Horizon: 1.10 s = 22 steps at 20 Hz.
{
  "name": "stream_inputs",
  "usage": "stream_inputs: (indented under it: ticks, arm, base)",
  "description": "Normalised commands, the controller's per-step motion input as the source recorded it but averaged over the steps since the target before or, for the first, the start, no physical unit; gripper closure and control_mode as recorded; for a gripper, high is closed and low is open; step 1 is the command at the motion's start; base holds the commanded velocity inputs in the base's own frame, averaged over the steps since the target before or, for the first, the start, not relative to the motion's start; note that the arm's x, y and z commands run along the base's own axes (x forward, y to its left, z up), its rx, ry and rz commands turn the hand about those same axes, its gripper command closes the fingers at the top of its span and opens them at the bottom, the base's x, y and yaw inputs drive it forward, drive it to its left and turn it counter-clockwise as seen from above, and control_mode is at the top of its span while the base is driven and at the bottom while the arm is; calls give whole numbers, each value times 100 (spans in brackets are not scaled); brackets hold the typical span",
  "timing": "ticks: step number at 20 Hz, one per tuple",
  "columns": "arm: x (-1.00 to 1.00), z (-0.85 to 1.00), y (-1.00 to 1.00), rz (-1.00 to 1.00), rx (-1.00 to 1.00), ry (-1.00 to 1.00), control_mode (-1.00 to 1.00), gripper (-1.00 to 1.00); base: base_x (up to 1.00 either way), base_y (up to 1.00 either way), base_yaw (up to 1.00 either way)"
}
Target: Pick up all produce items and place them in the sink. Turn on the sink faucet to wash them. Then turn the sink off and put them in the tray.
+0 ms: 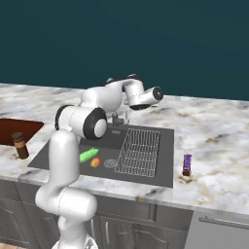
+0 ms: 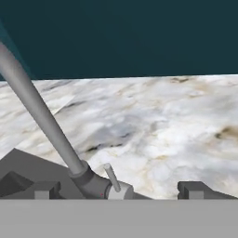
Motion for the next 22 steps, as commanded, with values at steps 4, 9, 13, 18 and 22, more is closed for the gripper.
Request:
stream_inputs:
  ticks: [4,9,13,18,22]
  arm:
    - [5,-17,22,3,0,1,-100,-100]
    - [10,-14,14,3,0,2,-100,-100]
    - [19,-19,15,3,0,4,-100,-100]
    - [19,-21,14,3,0,5,-100,-100]
    - [19,-19,13,3,0,4,-100,-100]
  base:
    - [0,0,0]
    - [0,0,0]
    - [0,0,0]
    - [0,0,0]
    - [0,0,0]
